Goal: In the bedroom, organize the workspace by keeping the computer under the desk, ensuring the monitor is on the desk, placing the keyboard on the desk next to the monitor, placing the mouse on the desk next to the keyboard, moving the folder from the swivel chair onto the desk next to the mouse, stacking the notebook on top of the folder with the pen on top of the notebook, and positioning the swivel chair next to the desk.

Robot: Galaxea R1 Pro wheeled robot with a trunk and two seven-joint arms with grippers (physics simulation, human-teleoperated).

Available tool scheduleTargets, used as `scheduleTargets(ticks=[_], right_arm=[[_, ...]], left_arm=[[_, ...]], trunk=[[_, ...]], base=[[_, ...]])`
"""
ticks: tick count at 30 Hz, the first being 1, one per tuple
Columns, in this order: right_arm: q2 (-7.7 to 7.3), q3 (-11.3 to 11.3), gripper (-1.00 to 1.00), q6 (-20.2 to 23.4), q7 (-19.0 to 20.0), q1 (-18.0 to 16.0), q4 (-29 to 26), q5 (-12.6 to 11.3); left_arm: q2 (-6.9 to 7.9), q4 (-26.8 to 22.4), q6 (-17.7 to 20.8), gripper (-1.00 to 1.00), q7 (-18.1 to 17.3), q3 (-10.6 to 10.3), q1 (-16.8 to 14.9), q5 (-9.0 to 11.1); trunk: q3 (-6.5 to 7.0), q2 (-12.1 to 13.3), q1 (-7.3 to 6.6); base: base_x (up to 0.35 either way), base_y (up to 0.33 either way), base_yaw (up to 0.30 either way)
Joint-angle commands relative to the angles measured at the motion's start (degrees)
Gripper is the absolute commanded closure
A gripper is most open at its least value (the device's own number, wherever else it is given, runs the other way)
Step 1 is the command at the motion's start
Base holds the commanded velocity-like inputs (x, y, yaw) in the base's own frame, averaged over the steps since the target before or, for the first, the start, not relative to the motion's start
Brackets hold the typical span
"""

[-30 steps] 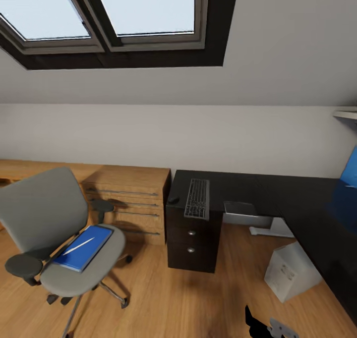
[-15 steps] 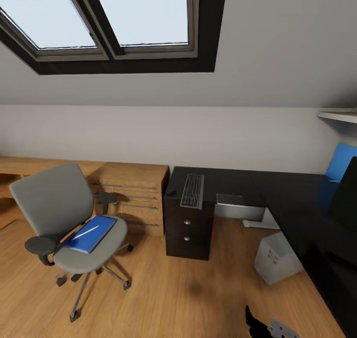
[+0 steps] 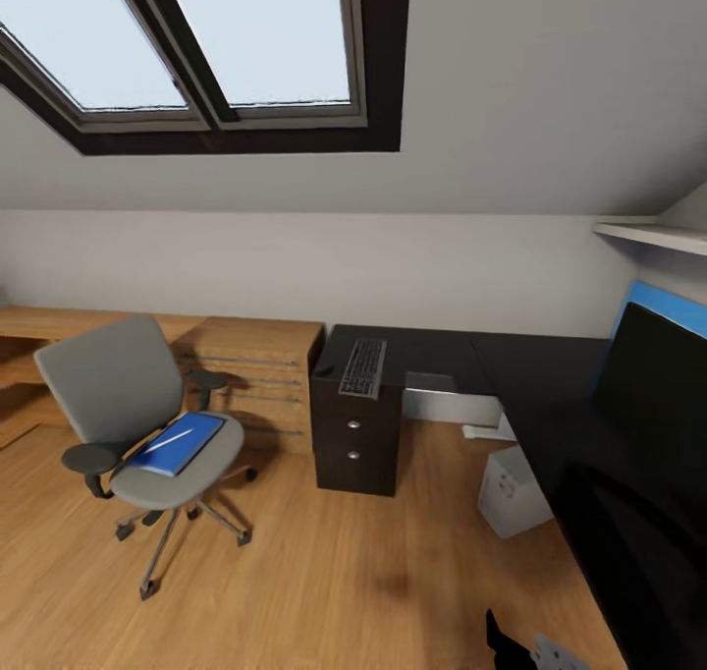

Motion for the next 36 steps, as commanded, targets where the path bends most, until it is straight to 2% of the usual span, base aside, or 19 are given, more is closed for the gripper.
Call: scheduleTargets(ticks=[1, 9, 23, 36], right_arm=[[0.02, -0.5, -1.0, -0.1, 0.6, 0.0, 0.2, -0.1], [-0.02, -0.4, -1.0, -0.3, 0.6, 0.0, 0.7, 0.1], [-0.1, -0.3, -1.0, -0.3, 0.7, 0.0, 2.0, 1.6], [0.1, -0.1, -1.0, -0.3, 0.7, 0.0, 2.5, 1.9]], left_arm=[[0.04, -0.1, -0.2, -1.0, 0.3, -0.1, 0.0, 0.6], [0.02, -0.1, -0.3, -1.0, 0.3, -0.1, 0.0, 0.5], [0.08, -0.1, -0.3, -1.0, 0.3, 0.0, 0.0, 0.6], [0.09, -0.1, -0.3, -1.0, 0.3, 0.1, 0.0, 0.6]], trunk=[[0.12, 0.4, -0.25], [1.56, 3.6, -2.01], [1.56, 3.6, -2.01], [1.56, 3.6, -2.01]], base=[[-0.309, -0.173, 0.0], [-0.331, -0.08, 0.0], [-0.341, -0.006, 0.0], [-0.341, -0.008, 0.0]])
